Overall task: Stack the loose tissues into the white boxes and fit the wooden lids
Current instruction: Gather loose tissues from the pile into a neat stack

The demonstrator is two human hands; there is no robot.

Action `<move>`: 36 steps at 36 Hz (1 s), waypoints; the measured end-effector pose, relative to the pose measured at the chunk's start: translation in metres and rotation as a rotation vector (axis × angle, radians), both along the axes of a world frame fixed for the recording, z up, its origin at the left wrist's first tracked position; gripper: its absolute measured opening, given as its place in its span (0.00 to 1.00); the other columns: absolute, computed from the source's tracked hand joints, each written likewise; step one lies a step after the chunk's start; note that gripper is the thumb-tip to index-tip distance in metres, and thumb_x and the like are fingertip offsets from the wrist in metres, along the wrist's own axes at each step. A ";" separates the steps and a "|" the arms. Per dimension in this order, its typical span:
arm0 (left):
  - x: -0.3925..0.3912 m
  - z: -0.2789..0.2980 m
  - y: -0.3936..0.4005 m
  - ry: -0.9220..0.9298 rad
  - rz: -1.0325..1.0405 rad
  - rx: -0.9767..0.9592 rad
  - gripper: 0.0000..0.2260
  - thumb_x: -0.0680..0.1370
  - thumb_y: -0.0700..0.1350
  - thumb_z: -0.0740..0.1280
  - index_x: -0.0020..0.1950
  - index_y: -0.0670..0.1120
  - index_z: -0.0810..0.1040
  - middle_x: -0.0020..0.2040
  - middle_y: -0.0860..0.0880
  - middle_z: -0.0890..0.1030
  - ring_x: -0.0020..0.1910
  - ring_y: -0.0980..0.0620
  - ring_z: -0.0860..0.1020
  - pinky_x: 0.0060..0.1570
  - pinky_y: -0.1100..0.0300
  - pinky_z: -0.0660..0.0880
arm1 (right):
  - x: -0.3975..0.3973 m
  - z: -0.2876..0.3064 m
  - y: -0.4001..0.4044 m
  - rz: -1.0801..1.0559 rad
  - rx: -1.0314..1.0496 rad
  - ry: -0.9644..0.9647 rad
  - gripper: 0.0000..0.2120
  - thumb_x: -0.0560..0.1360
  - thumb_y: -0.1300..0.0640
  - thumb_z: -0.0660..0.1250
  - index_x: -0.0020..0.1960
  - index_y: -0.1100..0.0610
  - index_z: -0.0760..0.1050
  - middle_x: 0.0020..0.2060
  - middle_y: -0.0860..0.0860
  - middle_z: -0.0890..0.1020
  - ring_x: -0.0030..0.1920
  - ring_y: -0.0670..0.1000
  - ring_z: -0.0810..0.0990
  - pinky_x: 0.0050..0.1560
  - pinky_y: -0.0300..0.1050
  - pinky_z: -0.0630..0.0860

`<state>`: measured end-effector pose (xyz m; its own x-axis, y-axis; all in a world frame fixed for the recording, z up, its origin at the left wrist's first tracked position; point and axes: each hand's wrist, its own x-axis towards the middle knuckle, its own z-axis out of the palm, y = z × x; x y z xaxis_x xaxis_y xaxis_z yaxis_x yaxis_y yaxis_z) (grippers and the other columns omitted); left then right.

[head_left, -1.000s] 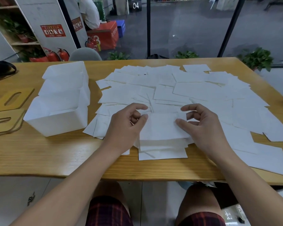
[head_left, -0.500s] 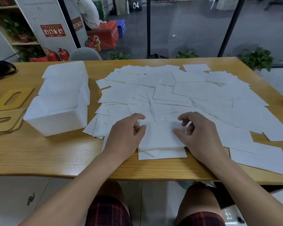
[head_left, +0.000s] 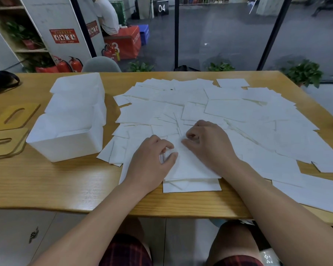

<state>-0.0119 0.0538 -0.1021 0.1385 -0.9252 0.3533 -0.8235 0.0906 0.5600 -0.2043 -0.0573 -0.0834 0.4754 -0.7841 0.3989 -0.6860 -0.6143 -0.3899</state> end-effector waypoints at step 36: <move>-0.003 0.024 0.002 -0.149 -0.011 -0.304 0.06 0.86 0.44 0.71 0.60 0.49 0.88 0.57 0.54 0.86 0.60 0.51 0.79 0.61 0.53 0.73 | -0.057 0.005 0.060 0.122 0.044 -0.549 0.08 0.81 0.63 0.75 0.52 0.50 0.85 0.51 0.43 0.86 0.49 0.51 0.83 0.47 0.40 0.77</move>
